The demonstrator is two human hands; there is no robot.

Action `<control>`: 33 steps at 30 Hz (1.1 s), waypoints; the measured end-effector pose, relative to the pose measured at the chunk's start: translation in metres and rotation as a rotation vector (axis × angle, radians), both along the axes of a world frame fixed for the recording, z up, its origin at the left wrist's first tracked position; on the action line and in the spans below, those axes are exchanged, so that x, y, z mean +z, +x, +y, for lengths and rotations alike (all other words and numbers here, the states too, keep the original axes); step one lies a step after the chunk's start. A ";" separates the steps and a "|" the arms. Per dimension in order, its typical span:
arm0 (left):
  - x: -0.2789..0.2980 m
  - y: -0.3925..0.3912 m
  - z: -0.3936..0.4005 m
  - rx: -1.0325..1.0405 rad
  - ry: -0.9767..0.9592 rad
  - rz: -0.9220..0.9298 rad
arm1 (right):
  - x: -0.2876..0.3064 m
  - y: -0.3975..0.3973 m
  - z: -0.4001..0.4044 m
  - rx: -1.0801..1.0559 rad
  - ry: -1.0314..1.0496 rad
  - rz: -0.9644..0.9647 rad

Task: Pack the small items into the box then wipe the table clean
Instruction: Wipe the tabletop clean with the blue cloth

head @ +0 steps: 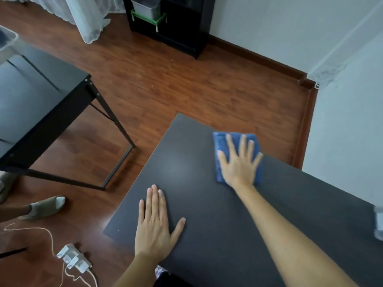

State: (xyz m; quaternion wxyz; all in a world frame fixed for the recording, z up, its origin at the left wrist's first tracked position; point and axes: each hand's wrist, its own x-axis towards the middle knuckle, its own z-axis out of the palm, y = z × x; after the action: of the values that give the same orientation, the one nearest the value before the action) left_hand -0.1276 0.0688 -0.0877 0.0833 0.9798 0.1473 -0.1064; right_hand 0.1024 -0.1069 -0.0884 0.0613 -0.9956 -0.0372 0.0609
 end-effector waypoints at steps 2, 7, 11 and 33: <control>0.003 0.000 -0.001 0.001 -0.012 0.010 | 0.003 -0.012 -0.074 -0.201 0.002 0.039; 0.005 0.001 0.000 0.002 -0.028 0.004 | 0.016 0.011 -0.116 -0.661 0.041 0.115; 0.001 0.002 0.002 -0.014 -0.001 -0.034 | 0.007 0.005 -0.002 -0.221 0.015 0.019; -0.006 -0.003 -0.001 0.007 -0.001 -0.057 | 0.002 -0.076 -0.053 -0.004 -0.005 0.019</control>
State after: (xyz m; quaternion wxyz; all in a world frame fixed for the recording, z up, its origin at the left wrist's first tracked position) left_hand -0.1305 0.0677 -0.0937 0.0884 0.9819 0.1485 -0.0781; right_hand 0.0266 -0.1602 -0.0861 0.0591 -0.9952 -0.0343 0.0703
